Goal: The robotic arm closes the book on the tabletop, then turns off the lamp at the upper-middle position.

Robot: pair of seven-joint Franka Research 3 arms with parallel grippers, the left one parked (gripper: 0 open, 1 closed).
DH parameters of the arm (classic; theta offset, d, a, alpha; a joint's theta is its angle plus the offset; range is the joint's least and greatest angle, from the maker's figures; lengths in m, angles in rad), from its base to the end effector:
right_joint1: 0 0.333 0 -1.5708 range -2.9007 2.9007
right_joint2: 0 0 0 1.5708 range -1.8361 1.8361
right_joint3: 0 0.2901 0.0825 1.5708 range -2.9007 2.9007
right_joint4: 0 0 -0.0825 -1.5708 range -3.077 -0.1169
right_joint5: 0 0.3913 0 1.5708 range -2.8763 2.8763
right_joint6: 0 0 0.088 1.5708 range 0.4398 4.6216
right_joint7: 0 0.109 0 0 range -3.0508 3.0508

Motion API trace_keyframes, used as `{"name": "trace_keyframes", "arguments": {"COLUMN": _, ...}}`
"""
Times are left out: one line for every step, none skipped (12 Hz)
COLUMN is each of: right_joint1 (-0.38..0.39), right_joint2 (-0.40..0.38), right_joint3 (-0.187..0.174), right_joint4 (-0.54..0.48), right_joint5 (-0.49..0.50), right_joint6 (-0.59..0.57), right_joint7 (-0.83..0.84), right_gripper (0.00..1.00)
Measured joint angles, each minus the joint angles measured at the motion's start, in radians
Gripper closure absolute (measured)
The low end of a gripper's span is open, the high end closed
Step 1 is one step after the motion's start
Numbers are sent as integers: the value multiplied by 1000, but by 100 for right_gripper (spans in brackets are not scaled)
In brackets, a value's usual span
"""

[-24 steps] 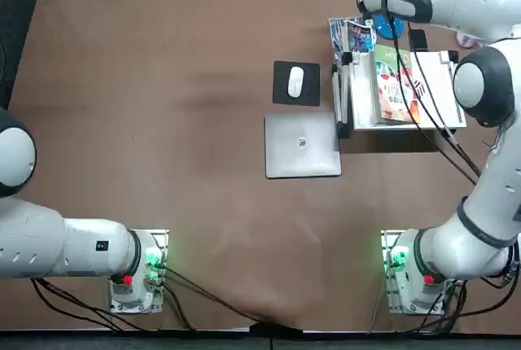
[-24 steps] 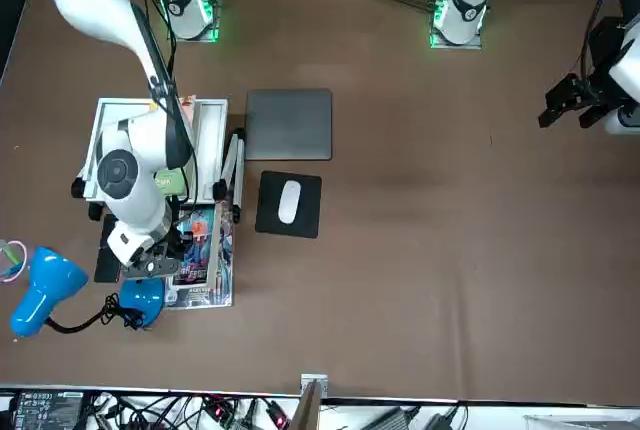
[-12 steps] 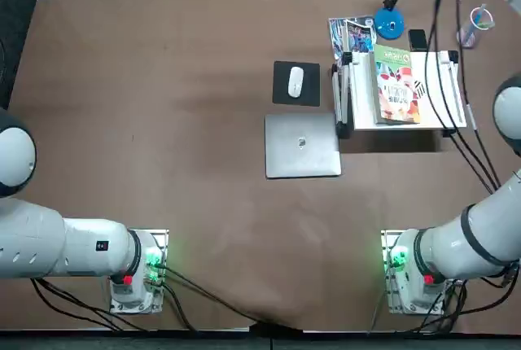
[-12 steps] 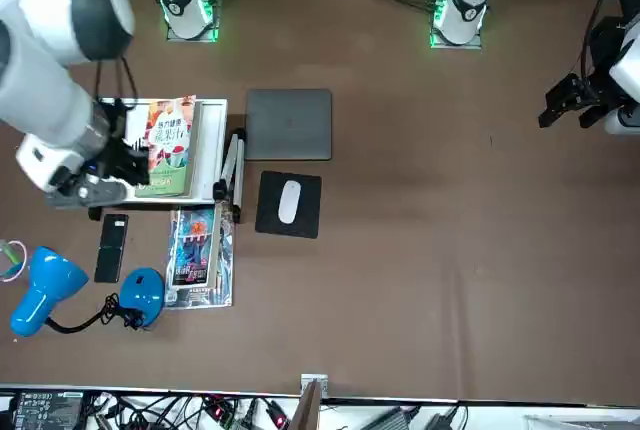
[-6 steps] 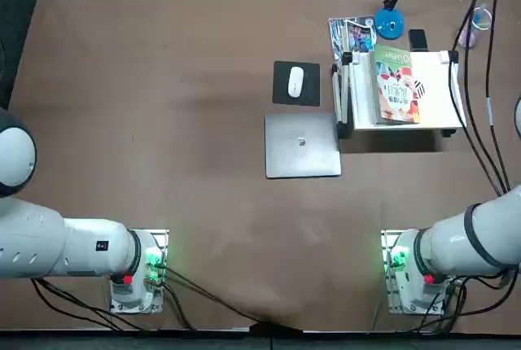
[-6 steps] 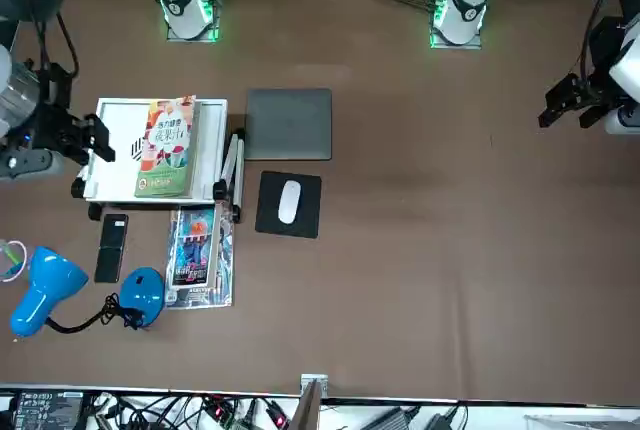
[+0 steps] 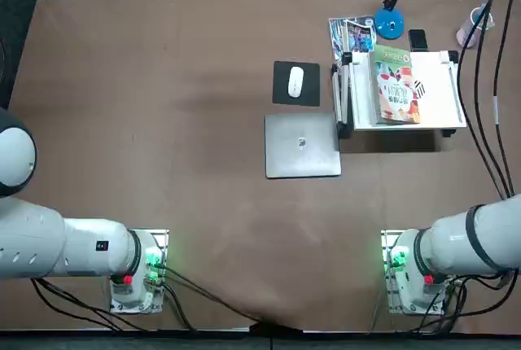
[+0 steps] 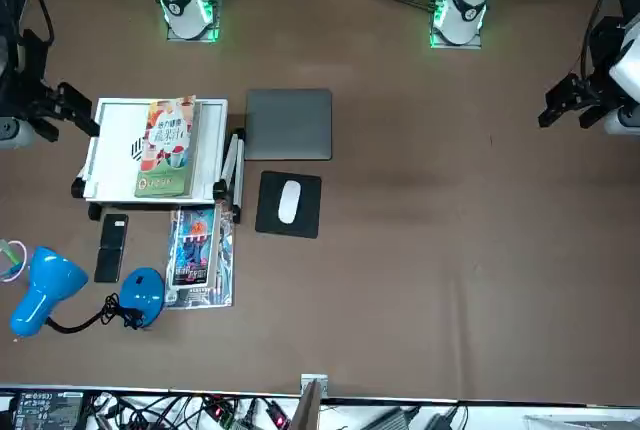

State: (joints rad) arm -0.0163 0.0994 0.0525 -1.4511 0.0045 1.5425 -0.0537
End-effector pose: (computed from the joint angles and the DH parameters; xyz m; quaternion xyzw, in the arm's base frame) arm 0.5872 0.0203 0.5943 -0.9990 -0.0449 0.0039 0.0049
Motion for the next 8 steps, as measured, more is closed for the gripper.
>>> {"name": "trace_keyframes", "arguments": {"right_joint1": -4, "right_joint2": -8, "right_joint3": 0, "right_joint4": -2, "right_joint5": 0, "right_joint6": -11, "right_joint7": 0, "right_gripper": 0}}
{"name": "trace_keyframes", "arguments": {"right_joint1": -9, "right_joint2": -14, "right_joint3": -1, "right_joint4": -3, "right_joint5": 0, "right_joint6": -16, "right_joint7": 0, "right_gripper": 0}}
{"name": "trace_keyframes", "arguments": {"right_joint1": -14, "right_joint2": -19, "right_joint3": -2, "right_joint4": -3, "right_joint5": 0, "right_joint6": -19, "right_joint7": 0, "right_gripper": 0}}
{"name": "trace_keyframes", "arguments": {"right_joint1": -19, "right_joint2": -23, "right_joint3": -3, "right_joint4": -4, "right_joint5": -1, "right_joint6": -21, "right_joint7": 0, "right_gripper": 0}}
{"name": "trace_keyframes", "arguments": {"right_joint1": -23, "right_joint2": -27, "right_joint3": -6, "right_joint4": -6, "right_joint5": -1, "right_joint6": -21, "right_joint7": 0, "right_gripper": 0}}
{"name": "trace_keyframes", "arguments": {"right_joint1": -24, "right_joint2": -33, "right_joint3": -12, "right_joint4": -12, "right_joint5": -1, "right_joint6": -21, "right_joint7": 0, "right_gripper": 0}}
{"name": "trace_keyframes", "arguments": {"right_joint1": -24, "right_joint2": -43, "right_joint3": -23, "right_joint4": -26, "right_joint5": -1, "right_joint6": -21, "right_joint7": 0, "right_gripper": 0}}
{"name": "trace_keyframes", "arguments": {"right_joint1": -25, "right_joint2": -57, "right_joint3": -33, "right_joint4": -45, "right_joint5": -1, "right_joint6": -21, "right_joint7": 0, "right_gripper": 0}}
